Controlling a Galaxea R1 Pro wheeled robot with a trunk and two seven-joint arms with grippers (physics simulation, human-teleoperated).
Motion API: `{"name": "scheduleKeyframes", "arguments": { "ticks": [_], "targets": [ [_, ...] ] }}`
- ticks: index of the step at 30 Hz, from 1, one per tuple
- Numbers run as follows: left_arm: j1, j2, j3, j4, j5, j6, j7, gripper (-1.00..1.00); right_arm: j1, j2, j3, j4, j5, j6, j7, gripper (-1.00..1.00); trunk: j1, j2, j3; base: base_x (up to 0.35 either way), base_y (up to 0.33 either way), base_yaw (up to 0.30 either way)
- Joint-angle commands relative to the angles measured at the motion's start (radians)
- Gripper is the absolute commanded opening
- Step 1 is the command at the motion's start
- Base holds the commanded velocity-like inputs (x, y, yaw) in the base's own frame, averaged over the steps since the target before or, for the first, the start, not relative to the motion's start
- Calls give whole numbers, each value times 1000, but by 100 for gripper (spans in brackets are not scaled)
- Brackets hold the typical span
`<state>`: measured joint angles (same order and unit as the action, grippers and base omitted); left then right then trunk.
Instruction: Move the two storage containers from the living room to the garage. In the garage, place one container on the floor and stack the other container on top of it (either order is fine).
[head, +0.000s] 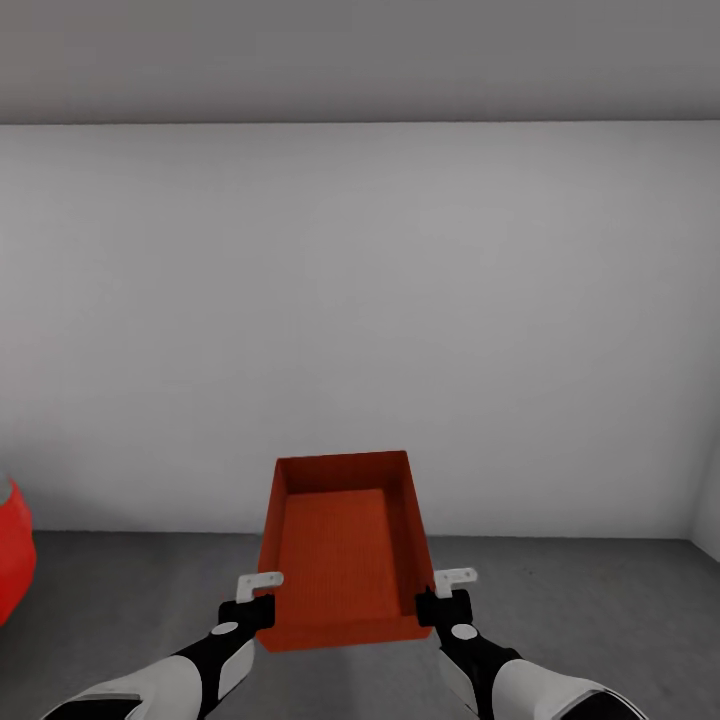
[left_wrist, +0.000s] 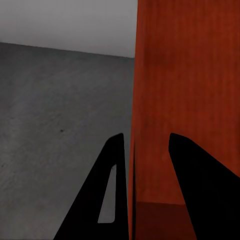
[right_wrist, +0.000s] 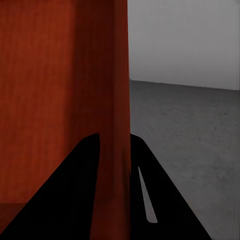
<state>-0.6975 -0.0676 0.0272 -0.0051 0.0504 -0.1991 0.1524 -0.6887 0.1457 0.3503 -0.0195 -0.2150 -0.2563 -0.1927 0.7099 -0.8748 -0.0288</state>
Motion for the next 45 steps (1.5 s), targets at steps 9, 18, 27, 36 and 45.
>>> {"name": "scheduleKeyframes", "arguments": {
  "ticks": [9,18,27,36,45],
  "targets": [
    [0,0,8,0,19,-6,4,-100,-2,5,-54,-2,5,-1,15,-100,1,-1,-2,317,102,0],
    [0,0,8,0,19,-6,4,-100,-2,5,-54,-2,5,-1,15,-100,1,-1,-2,317,102,0],
    [0,0,8,0,19,-12,4,-100,-2,5,-54,-2,5,0,15,-100,1,-1,-5,261,81,0],
    [0,-2,8,0,19,-14,4,-100,-2,5,-54,-2,4,0,15,-100,1,-1,-19,16,5,0],
    [0,-3,8,0,19,-14,4,-100,-2,5,-54,-2,5,0,16,-100,1,-1,-34,0,0,0]
  ]
}}
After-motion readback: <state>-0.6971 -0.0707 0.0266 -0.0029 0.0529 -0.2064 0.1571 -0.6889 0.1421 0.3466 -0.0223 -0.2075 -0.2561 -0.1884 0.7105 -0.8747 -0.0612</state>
